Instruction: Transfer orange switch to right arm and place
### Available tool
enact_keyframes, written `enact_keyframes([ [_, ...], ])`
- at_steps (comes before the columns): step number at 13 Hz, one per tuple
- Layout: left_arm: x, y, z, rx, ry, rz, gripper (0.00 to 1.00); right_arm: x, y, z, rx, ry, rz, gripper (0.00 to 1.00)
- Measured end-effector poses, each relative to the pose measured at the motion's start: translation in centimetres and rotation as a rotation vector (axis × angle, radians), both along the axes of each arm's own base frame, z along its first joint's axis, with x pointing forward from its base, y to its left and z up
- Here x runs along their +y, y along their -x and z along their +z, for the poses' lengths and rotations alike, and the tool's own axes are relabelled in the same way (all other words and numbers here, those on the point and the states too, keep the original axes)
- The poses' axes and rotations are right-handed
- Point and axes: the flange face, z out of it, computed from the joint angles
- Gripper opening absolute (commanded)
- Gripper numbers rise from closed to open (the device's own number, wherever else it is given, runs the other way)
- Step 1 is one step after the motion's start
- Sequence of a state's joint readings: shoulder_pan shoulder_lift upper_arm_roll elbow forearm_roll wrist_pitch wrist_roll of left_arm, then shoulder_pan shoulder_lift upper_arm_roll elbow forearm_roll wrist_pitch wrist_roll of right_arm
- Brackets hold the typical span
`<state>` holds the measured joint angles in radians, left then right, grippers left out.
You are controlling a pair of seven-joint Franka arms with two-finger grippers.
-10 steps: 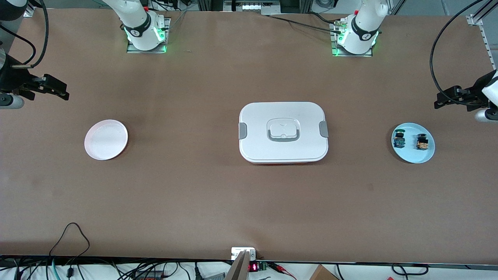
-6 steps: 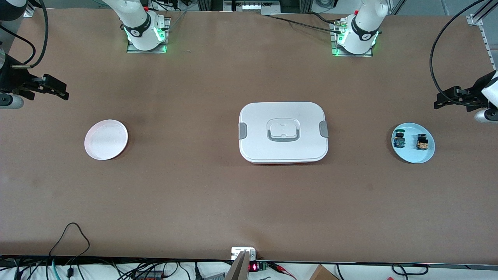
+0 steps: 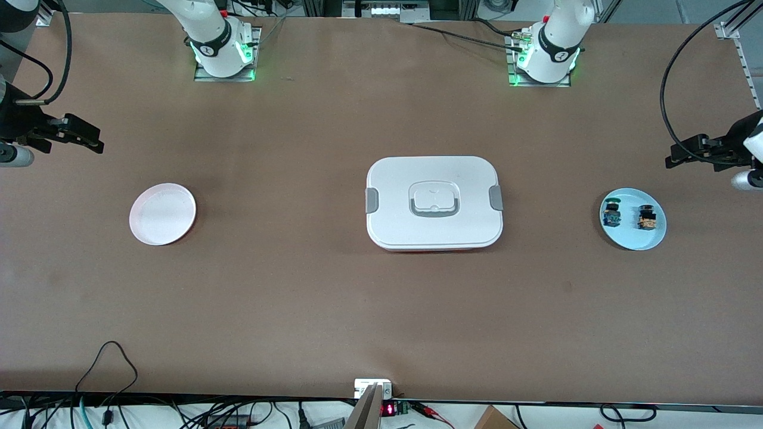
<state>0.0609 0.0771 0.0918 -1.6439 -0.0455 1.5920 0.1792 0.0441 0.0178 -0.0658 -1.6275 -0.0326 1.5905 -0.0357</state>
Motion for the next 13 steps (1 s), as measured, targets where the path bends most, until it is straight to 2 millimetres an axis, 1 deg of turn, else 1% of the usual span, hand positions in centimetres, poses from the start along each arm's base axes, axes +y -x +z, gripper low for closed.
enact_keyframes([
  [3, 0.0, 0.5, -0.5, 0.048, 0.01, -0.004, 1.0, 0.0, 0.0, 0.0, 0.0, 0.0, 0.0, 1.0],
  [5, 0.0, 0.4, -1.4, 0.069, 0.022, -0.061, 1.0, 0.0, 0.0, 0.0, 0.001, 0.001, 0.0, 1.0],
  [6, 0.2, 0.1, -2.2, 0.08, 0.031, -0.107, 1.0, -0.1, 0.0, 0.0, 0.001, 0.001, -0.001, 1.0],
  [7, 0.8, -0.1, -3.2, 0.093, 0.046, -0.163, 1.0, -0.1, 0.0, 0.0, 0.001, 0.001, -0.002, 1.0],
  [8, 1.9, -0.3, -4.5, 0.106, 0.067, -0.24, 1.0, -0.2, 0.0, -0.1, 0.001, 0.002, -0.002, 1.0],
  [10, 4.5, -1.2, -7.5, 0.121, 0.072, -0.464, 1.0, -0.2, 0.0, -0.1, 0.002, 0.002, -0.003, 1.0],
  [13, 7.1, -2.6, -12.6, 0.15, 0.105, -0.816, 1.0, -0.2, 0.0, -0.1, 0.002, 0.002, -0.003, 1.0],
])
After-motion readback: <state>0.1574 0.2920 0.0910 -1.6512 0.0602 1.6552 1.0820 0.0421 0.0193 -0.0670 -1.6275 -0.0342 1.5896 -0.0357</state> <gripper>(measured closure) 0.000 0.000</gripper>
